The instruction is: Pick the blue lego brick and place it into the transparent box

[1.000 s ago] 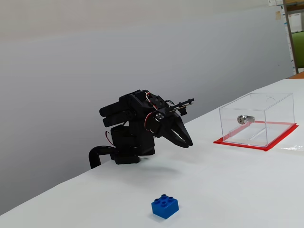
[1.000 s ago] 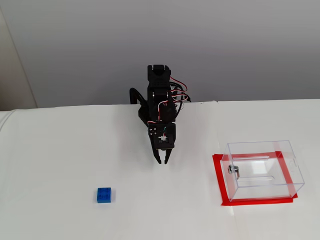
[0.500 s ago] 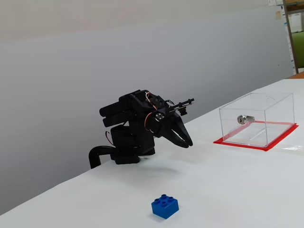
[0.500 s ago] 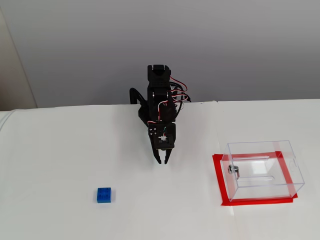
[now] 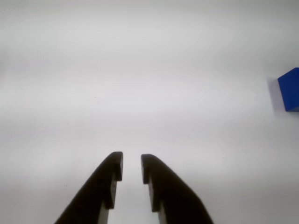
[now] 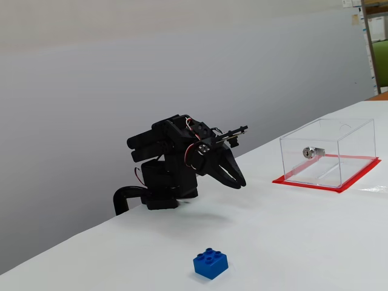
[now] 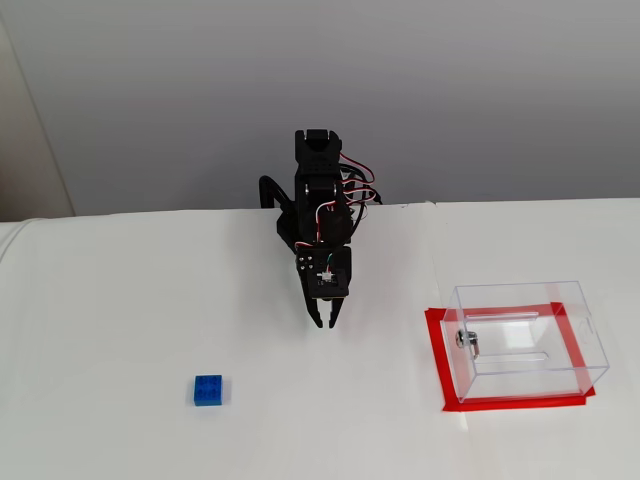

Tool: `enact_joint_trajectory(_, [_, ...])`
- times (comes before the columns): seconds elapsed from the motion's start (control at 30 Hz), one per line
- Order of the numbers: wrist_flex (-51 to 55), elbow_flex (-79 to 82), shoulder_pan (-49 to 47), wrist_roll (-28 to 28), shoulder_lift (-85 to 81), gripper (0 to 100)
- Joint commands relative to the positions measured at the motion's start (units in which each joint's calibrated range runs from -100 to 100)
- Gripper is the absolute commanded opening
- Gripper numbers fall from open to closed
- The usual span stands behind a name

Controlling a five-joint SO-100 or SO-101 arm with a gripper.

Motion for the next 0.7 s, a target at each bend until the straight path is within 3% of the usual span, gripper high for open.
enact_joint_trajectory(0.0, [-0.1, 0.8, 0.4, -0.1, -0.5, 4])
enact_joint_trajectory(0.67, [-0.1, 0.9, -3.6, 0.2, -0.5, 5])
